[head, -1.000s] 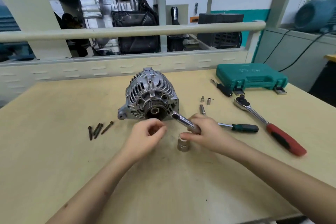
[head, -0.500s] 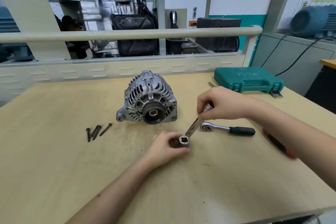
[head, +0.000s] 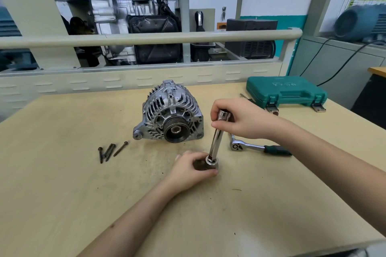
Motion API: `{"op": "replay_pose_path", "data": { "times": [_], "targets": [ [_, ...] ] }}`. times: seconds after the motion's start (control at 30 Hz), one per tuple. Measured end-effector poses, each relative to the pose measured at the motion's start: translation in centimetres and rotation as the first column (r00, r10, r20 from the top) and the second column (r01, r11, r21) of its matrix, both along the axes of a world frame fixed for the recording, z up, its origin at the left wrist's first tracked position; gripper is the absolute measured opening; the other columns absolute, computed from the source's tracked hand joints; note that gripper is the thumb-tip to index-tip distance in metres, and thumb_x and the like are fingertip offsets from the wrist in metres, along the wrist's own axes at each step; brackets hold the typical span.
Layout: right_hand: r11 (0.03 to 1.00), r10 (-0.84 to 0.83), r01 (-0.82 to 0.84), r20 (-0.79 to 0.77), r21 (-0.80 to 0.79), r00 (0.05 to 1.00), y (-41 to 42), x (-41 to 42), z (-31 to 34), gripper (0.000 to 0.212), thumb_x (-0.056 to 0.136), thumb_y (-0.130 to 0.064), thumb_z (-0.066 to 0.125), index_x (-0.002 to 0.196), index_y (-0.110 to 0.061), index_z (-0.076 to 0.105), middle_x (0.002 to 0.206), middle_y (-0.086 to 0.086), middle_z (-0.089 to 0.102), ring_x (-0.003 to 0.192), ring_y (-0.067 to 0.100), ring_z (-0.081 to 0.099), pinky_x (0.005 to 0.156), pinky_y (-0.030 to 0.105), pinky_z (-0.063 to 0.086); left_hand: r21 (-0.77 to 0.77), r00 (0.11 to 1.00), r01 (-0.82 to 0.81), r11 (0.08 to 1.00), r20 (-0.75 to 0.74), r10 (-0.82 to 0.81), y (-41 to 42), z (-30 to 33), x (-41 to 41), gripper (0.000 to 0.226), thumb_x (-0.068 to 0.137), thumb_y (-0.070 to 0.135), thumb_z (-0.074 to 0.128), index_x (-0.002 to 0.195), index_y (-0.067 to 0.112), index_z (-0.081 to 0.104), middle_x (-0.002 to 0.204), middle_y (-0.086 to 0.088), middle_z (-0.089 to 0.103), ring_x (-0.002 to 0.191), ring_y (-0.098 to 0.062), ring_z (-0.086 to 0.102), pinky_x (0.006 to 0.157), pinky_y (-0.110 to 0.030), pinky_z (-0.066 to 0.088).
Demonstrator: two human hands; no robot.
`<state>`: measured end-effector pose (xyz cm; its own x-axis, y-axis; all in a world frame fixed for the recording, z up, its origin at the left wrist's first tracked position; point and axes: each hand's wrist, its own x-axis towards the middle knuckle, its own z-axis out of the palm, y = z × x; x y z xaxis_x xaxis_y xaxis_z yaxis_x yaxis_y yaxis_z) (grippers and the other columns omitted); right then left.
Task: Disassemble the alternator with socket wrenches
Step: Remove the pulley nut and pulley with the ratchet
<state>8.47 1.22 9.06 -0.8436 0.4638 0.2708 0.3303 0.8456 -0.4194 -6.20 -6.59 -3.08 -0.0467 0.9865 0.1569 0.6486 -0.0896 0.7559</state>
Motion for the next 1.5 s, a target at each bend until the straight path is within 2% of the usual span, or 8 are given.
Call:
{"op": "replay_pose_path", "data": {
  "times": [0.1,0.2,0.33,0.77,0.93,1.27,1.37,1.5],
  "targets": [
    [0.995,0.050,-0.057,-0.080,-0.081,0.996,-0.2,-0.3,-0.5,0.021,0.085,-0.002,0.058,0.079,-0.021,0.052,0.077,-0.016,0.054,0.070,-0.008,0.050,0.068,0.005,0.037,0.008,1.000,0.015,1.000,-0.001,-0.015,0.0,-0.1,-0.1,0.017,0.073,0.034,0.075,0.088,0.034,0.067,0.078,0.025,0.057,0.095,-0.013,0.050,0.100,-0.043,0.033],
    [0.881,-0.012,-0.150,-0.338,-0.449,0.941,-0.5,-1.0,-1.7,0.025,0.085,0.009,0.051,0.079,-0.015,0.055,0.072,-0.003,0.057,0.066,0.004,0.058,0.074,0.025,0.049,0.013,0.999,0.035,0.999,0.002,-0.035,0.0,-0.1,-0.1,0.016,0.073,0.035,0.074,0.077,0.042,0.060,0.070,0.021,0.056,0.084,-0.003,0.046,0.097,-0.039,0.034],
    [0.659,-0.223,-0.351,-0.618,-0.665,0.754,-0.9,-2.9,-3.4,0.021,0.089,-0.003,0.049,0.069,-0.008,0.043,0.047,-0.003,0.044,0.038,0.011,0.038,0.045,0.022,0.038,0.038,0.998,0.053,0.998,-0.027,-0.052,0.1,-0.3,-0.3,0.031,0.076,0.030,0.074,0.066,0.050,0.052,0.060,0.021,0.051,0.074,0.005,0.043,0.083,-0.033,0.032],
    [0.625,-0.287,-0.427,-0.702,-0.653,0.652,-2.0,-5.6,-4.8,0.029,0.080,-0.017,0.048,0.052,-0.013,0.040,0.036,-0.007,0.032,0.031,0.006,0.021,0.036,0.012,0.018,0.046,0.998,0.042,0.998,-0.055,-0.039,0.0,-0.2,-0.2,0.024,0.073,0.040,0.071,0.067,0.054,0.052,0.068,0.032,0.056,0.082,0.003,0.045,0.090,-0.035,0.035],
    [0.529,-0.367,-0.506,-0.721,-0.681,0.588,-1.0,-4.8,-5.0,0.033,0.076,-0.016,0.047,0.044,-0.022,0.045,0.035,-0.005,0.029,0.028,0.006,0.019,0.037,0.008,0.018,0.048,0.997,0.057,0.997,-0.050,-0.054,0.0,0.0,0.1,0.015,0.068,0.047,0.061,0.080,0.038,0.062,0.081,0.005,0.065,0.094,-0.014,0.053,0.097,-0.043,0.036],
    [0.511,-0.268,-0.503,-0.685,-0.697,0.677,-0.5,-5.0,-6.2,0.033,0.076,-0.014,0.044,0.045,-0.022,0.045,0.036,-0.006,0.030,0.029,0.007,0.021,0.038,0.009,0.021,0.044,0.998,0.019,0.999,-0.061,-0.017,0.0,-0.4,0.3,0.033,0.068,0.048,0.057,0.087,0.022,0.067,0.087,0.002,0.066,0.095,-0.013,0.052,0.097,-0.040,0.035],
    [0.526,-0.257,-0.515,-0.704,-0.676,0.662,-0.5,-4.9,-6.4,0.032,0.077,-0.014,0.043,0.047,-0.022,0.046,0.037,-0.007,0.032,0.029,0.006,0.023,0.037,0.010,0.022,0.041,0.998,0.015,0.999,-0.060,-0.013,0.1,-0.3,0.4,0.026,0.068,0.045,0.060,0.079,0.022,0.064,0.078,-0.001,0.064,0.084,-0.010,0.052,0.089,-0.035,0.039],
    [0.563,-0.271,-0.507,-0.726,-0.652,0.632,-1.0,-4.8,-6.5,0.023,0.078,-0.015,0.042,0.055,-0.012,0.041,0.039,-0.004,0.033,0.030,0.007,0.025,0.035,0.012,0.025,0.029,0.968,0.047,0.998,0.244,-0.053,0.4,0.3,1.9,0.019,0.086,0.015,0.063,0.072,0.013,0.050,0.063,0.001,0.053,0.056,-0.005,0.048,0.058,-0.023,0.041]
  ]
}}
